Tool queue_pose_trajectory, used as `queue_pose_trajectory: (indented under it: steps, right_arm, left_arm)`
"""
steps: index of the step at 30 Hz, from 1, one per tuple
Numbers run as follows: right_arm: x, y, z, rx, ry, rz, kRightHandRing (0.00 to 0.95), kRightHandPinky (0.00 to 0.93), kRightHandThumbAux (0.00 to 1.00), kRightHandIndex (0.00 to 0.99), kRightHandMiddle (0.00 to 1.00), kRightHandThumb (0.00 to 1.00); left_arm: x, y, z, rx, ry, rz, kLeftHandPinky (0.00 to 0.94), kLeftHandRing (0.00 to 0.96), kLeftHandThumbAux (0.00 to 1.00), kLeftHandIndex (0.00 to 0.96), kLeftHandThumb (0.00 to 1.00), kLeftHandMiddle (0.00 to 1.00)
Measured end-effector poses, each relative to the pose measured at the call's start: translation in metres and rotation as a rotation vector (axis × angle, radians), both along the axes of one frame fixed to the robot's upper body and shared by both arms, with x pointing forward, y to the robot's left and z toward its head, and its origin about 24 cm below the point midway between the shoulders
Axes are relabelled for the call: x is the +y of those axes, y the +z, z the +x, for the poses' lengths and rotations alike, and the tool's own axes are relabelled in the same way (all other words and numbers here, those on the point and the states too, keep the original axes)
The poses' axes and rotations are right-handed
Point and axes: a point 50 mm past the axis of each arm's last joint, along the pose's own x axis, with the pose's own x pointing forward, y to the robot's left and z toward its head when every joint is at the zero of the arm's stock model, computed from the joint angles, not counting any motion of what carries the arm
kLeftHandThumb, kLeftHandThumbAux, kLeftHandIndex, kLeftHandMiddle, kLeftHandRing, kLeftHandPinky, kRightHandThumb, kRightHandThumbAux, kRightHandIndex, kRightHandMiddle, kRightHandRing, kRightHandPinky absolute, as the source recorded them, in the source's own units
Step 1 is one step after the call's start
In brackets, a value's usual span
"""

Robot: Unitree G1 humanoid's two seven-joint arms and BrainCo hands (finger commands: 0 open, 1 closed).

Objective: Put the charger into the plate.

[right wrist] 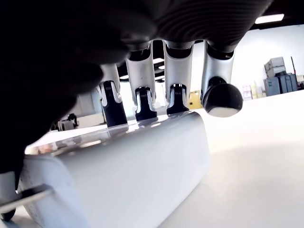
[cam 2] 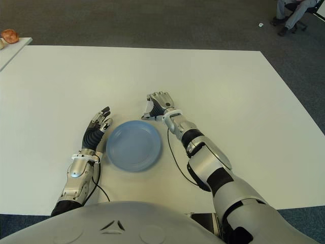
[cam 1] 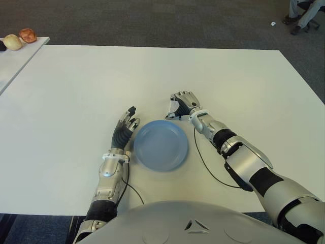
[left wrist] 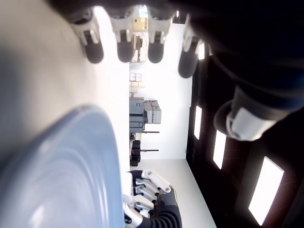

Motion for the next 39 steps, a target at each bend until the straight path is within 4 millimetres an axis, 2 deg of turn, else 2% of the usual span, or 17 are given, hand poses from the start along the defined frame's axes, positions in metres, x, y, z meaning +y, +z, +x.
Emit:
queue_pose_trajectory:
  steps: [4, 7, 15, 19, 29, 39]
  right_arm:
    - [-0.004, 0.007, 0.003, -0.024, 0.010, 0.017, 0.874, 0.869, 0.710, 0.440, 0.888, 0.743]
    - [-0.008, 0.020, 0.009, -0.069, 0.012, 0.044, 0.877, 0.866, 0.710, 0.440, 0.892, 0.745]
    - [-0.002, 0.078, 0.017, -0.252, 0.045, 0.178, 0.884, 0.855, 0.709, 0.440, 0.901, 0.749]
    - [0.005, 0.097, 0.009, -0.300, 0.068, 0.259, 0.884, 0.856, 0.709, 0.441, 0.901, 0.751]
    - [0.018, 0.113, -0.025, -0.297, 0.149, 0.359, 0.884, 0.863, 0.707, 0.441, 0.892, 0.752]
    - [0.021, 0.136, -0.039, -0.342, 0.211, 0.388, 0.882, 0.863, 0.706, 0.442, 0.891, 0.753]
  left_arm:
    - [0.000, 0.000, 0.000, -0.003, -0.001, 0.000, 0.012, 0.018, 0.502, 0.166, 0.000, 0.063]
    - [0.000, 0.000, 0.000, -0.003, -0.001, 0.000, 0.016, 0.019, 0.502, 0.155, 0.000, 0.062]
    - [0.000, 0.001, 0.001, -0.006, -0.002, 0.000, 0.021, 0.023, 0.515, 0.132, 0.000, 0.060]
    - [-0.001, 0.000, 0.002, -0.005, -0.003, 0.000, 0.007, 0.017, 0.510, 0.129, 0.000, 0.053]
    - [-0.001, -0.001, 0.003, -0.002, -0.004, 0.000, 0.008, 0.018, 0.524, 0.120, 0.000, 0.056]
    - [-0.001, -0.001, 0.004, 0.000, -0.005, 0.000, 0.012, 0.020, 0.533, 0.114, 0.000, 0.056]
